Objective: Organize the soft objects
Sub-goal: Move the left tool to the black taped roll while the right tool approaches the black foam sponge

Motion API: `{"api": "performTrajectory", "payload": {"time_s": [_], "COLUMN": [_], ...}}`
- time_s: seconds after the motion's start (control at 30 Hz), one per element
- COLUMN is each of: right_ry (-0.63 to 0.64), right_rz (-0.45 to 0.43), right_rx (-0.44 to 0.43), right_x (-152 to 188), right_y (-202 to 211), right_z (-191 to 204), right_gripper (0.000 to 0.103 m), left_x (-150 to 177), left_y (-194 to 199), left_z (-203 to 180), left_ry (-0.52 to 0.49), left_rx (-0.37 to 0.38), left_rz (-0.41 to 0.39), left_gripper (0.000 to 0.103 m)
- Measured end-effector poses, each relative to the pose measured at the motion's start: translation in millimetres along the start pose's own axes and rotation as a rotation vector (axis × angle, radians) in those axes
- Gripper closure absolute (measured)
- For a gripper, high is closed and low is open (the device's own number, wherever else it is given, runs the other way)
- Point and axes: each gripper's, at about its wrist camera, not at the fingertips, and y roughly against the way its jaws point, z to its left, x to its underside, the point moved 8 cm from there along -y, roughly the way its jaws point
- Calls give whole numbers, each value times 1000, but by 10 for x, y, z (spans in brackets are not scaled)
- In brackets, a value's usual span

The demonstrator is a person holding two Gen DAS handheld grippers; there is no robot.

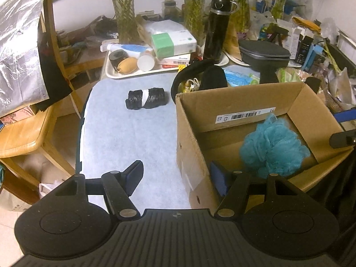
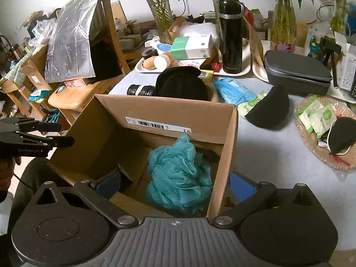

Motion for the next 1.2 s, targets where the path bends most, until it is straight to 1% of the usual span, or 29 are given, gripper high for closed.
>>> {"api": "performTrajectory", "payload": {"time_s": [0.13, 0.43, 0.6, 0.8, 0.93, 1.07, 1.2], "right_ry": [-15, -40, -48, -60, -75, -93, -108], "right_rz": [-10, -70, -103, -149, -180, -199, -220], "right_rx": [-2, 64, 109, 160, 179, 208, 235], "right_x": [-28, -193, -322, -495, -584, -655, -727], "right_y": [11, 16, -4, -47, -111, -202, -289], "right_z": [-53, -270, -433, -639, -793, -957, -1098], "right_gripper": [0, 0, 0, 0, 0, 0, 0], "left_x": [-37, -178, -320, -500, -577, -624, -670], "left_y": [29, 42, 38, -13, -59, -165, -304], "left_z": [-32, -106, -50, 143, 298, 478, 652], "left_ry": [2, 22, 40, 80, 86, 104, 131], "left_rx": [38, 116, 133, 100, 55, 14, -6], "left_rz": [-33, -121, -179, -216, -243, -259, -268], "left_gripper": [38, 38, 38, 38, 38, 38, 38]}}
